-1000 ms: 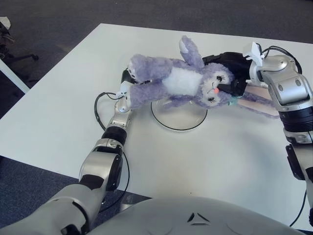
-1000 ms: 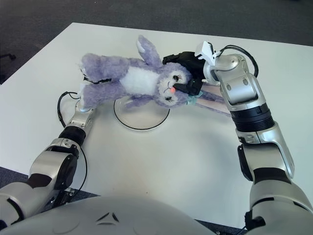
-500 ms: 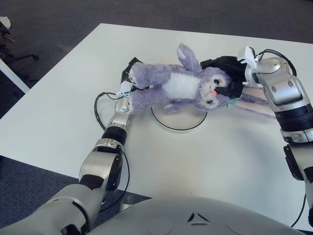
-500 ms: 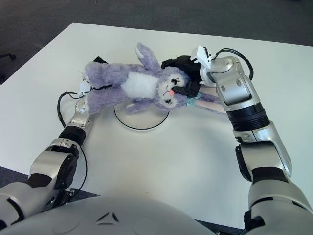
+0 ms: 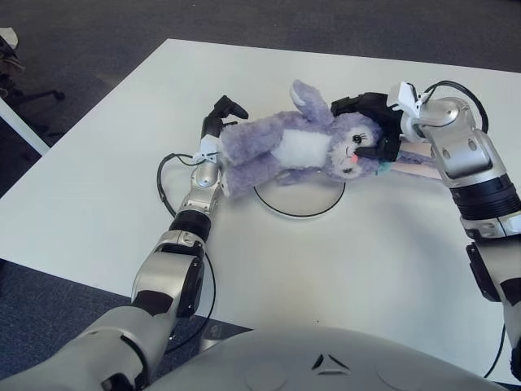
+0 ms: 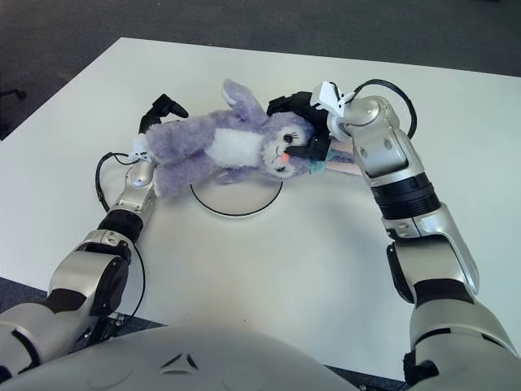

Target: Put the doll into the plate.

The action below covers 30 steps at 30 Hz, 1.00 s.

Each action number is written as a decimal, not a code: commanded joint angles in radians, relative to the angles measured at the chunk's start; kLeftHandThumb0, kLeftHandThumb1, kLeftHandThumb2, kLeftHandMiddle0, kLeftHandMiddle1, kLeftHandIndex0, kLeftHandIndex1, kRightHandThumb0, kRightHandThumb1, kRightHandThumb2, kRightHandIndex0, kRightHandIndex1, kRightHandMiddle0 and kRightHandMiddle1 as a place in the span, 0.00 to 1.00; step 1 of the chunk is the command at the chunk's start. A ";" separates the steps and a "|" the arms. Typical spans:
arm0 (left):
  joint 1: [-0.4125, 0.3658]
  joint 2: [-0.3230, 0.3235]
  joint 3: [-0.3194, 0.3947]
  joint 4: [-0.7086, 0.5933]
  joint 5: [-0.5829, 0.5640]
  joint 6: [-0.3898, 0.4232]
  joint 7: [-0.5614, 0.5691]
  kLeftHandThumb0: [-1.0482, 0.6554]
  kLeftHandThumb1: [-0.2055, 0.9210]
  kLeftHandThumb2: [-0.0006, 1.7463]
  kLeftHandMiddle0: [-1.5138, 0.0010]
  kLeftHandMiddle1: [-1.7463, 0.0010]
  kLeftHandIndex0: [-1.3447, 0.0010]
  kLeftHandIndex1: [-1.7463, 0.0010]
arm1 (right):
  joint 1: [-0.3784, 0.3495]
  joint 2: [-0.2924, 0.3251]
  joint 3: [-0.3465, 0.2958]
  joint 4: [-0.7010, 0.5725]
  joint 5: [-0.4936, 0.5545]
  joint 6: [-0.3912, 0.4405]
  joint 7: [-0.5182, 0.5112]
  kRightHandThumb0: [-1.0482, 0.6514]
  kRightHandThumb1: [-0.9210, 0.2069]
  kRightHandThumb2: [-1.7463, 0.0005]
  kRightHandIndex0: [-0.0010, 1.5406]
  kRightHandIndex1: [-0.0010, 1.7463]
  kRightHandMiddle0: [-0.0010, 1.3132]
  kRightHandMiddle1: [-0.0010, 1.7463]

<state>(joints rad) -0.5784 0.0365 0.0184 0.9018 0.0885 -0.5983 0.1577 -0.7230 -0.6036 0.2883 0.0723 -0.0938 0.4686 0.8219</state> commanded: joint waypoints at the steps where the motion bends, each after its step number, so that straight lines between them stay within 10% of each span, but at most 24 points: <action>1: 0.143 -0.033 -0.016 0.070 0.011 -0.011 -0.006 0.34 0.51 0.72 0.18 0.00 0.58 0.00 | 0.006 0.015 0.005 0.006 0.001 0.002 0.007 0.61 0.50 0.30 0.31 0.92 0.42 0.99; 9: 0.144 -0.034 -0.018 0.066 0.015 -0.010 0.001 0.34 0.50 0.72 0.17 0.00 0.57 0.00 | 0.016 0.029 -0.018 0.010 0.059 0.056 0.052 0.45 0.04 0.67 0.04 0.85 0.17 1.00; 18: 0.146 -0.034 -0.020 0.061 0.020 -0.007 0.011 0.34 0.50 0.73 0.17 0.00 0.57 0.00 | 0.020 0.034 -0.029 0.024 0.099 0.070 0.091 0.18 0.02 0.64 0.00 0.42 0.01 0.49; 30: 0.146 -0.033 -0.031 0.059 0.039 -0.014 0.040 0.34 0.48 0.74 0.17 0.00 0.56 0.00 | 0.035 0.071 -0.080 -0.006 0.150 0.182 0.039 0.10 0.00 0.51 0.00 0.20 0.00 0.35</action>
<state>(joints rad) -0.5758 0.0367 0.0092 0.8942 0.0992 -0.5988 0.1783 -0.7065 -0.5515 0.2410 0.0933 0.0290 0.6076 0.8871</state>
